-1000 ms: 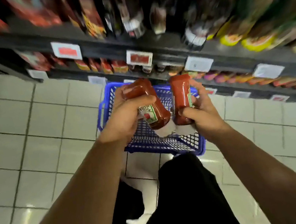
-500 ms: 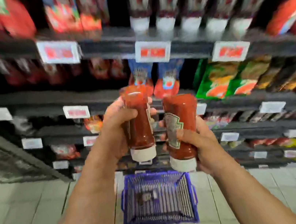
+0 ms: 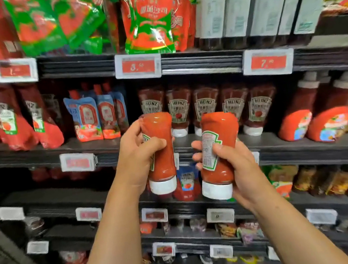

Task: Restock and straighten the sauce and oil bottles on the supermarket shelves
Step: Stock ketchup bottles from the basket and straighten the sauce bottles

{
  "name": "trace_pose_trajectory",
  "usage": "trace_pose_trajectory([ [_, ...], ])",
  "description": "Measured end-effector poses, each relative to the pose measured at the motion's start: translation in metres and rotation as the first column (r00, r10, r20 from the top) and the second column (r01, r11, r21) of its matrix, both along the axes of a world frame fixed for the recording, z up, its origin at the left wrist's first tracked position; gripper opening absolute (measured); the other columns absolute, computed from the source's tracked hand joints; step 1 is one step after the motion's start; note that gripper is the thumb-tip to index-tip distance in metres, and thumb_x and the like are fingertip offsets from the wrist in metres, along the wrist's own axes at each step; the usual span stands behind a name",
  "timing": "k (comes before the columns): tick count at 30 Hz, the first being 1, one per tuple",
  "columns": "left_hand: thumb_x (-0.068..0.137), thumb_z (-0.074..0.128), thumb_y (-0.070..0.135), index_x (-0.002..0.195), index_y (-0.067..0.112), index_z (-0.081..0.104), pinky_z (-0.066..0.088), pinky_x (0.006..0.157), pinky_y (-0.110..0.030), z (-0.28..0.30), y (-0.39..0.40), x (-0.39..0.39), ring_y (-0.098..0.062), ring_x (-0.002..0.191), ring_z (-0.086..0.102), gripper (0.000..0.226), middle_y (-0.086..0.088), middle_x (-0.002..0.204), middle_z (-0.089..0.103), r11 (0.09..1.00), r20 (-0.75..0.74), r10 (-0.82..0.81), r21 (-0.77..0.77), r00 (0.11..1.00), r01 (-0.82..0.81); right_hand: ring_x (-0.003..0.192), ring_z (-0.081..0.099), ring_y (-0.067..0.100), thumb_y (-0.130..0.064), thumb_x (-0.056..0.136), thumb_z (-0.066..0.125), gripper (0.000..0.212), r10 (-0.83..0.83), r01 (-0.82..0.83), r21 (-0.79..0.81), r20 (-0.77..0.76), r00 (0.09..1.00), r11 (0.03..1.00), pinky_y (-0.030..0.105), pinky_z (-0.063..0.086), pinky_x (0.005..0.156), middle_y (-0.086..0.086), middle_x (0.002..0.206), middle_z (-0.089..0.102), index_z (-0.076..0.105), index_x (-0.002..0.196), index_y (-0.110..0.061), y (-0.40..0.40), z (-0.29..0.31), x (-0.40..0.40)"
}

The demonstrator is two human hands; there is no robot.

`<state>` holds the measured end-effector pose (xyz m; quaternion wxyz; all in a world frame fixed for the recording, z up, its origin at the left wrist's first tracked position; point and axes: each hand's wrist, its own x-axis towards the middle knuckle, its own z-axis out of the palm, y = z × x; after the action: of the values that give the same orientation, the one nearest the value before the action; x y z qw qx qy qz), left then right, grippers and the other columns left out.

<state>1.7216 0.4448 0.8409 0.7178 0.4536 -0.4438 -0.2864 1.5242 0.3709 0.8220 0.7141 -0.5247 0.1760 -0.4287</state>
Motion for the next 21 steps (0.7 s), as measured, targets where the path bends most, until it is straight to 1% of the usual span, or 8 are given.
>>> trace_pose_trajectory([
  [3,0.063,0.07,0.023,0.104,0.023,0.07,0.056,0.078,-0.048,0.006,-0.021,-0.001,-0.031,0.086,0.065,0.042,-0.02,0.091,0.068,0.998,0.033,0.054,-0.018,0.998,-0.054,0.098,0.071,0.027,-0.037,0.076,0.084,0.069,0.004,-0.005,-0.076,-0.013,1.0,0.997,0.038,0.059,0.082,0.018,0.12,0.071,0.055,0.133,-0.012,-0.036,0.006,0.003],
  [7,0.062,0.069,0.019,0.111,0.012,0.065,0.051,0.087,-0.062,0.011,-0.041,0.008,-0.039,0.092,0.061,0.049,-0.029,0.098,0.064,0.995,0.068,0.085,-0.064,0.994,-0.08,0.099,0.071,0.022,-0.039,0.073,0.088,0.066,-0.036,0.027,-0.159,-0.053,0.998,0.987,0.035,0.057,0.082,0.012,0.117,0.073,0.058,0.129,-0.023,-0.068,0.012,0.013],
  [8,0.061,0.069,0.019,0.11,0.012,0.064,0.052,0.085,-0.056,0.011,-0.044,0.011,-0.035,0.09,0.061,0.05,-0.02,0.094,0.066,0.993,0.083,0.095,-0.079,0.992,-0.089,0.099,0.071,0.02,-0.036,0.074,0.088,0.063,-0.064,0.049,-0.197,-0.069,0.996,0.979,0.032,0.056,0.082,0.008,0.114,0.074,0.057,0.128,-0.024,-0.073,0.012,0.016],
  [10,0.061,0.07,0.02,0.107,0.015,0.061,0.054,0.079,-0.034,0.013,-0.05,0.02,-0.018,0.086,0.063,0.047,0.002,0.089,0.068,0.99,0.125,0.111,-0.104,0.986,-0.099,0.097,0.072,0.015,-0.034,0.073,0.088,0.062,-0.148,0.111,-0.308,-0.099,0.984,0.945,0.024,0.056,0.08,0.0,0.108,0.075,0.055,0.124,-0.023,-0.08,0.012,0.024],
  [12,0.063,0.071,0.02,0.102,0.014,0.057,0.052,0.075,-0.022,0.011,-0.055,0.028,-0.008,0.08,0.064,0.042,0.011,0.085,0.067,0.99,0.169,0.109,-0.112,0.98,-0.09,0.096,0.073,0.01,-0.038,0.068,0.092,0.075,-0.263,0.185,-0.402,-0.147,0.954,0.897,0.018,0.056,0.079,-0.008,0.106,0.075,0.049,0.128,-0.024,-0.08,0.01,0.032],
  [15,0.062,0.074,0.022,0.097,0.015,0.055,0.052,0.073,-0.018,0.004,-0.062,0.04,-0.003,0.078,0.065,0.04,0.015,0.083,0.068,0.985,0.2,0.142,-0.13,0.97,-0.117,0.097,0.073,0.014,-0.054,0.057,0.092,0.1,-0.464,0.329,-0.47,-0.205,0.862,0.819,0.027,0.06,0.082,-0.003,0.11,0.073,0.038,0.139,-0.033,-0.076,0.006,0.045],
  [18,0.062,0.077,0.022,0.098,0.02,0.055,0.053,0.074,-0.02,-0.001,-0.07,0.05,-0.005,0.081,0.067,0.042,0.013,0.085,0.07,0.983,0.201,0.13,-0.153,0.971,-0.1,0.099,0.071,0.022,-0.052,0.059,0.09,0.092,-0.615,0.458,-0.521,-0.176,0.769,0.721,0.043,0.059,0.088,0.01,0.121,0.065,0.041,0.134,-0.029,-0.072,0.005,0.052],
  [21,0.064,0.077,0.024,0.109,0.023,0.056,0.054,0.077,-0.02,-0.002,-0.076,0.053,-0.006,0.088,0.07,0.05,0.014,0.093,0.072,0.984,0.215,0.125,-0.156,0.969,-0.092,0.098,0.071,0.02,-0.046,0.064,0.091,0.089,-0.672,0.521,-0.502,-0.177,0.719,0.69,0.041,0.059,0.089,0.014,0.125,0.062,0.045,0.135,-0.017,-0.073,0.007,0.051],
])
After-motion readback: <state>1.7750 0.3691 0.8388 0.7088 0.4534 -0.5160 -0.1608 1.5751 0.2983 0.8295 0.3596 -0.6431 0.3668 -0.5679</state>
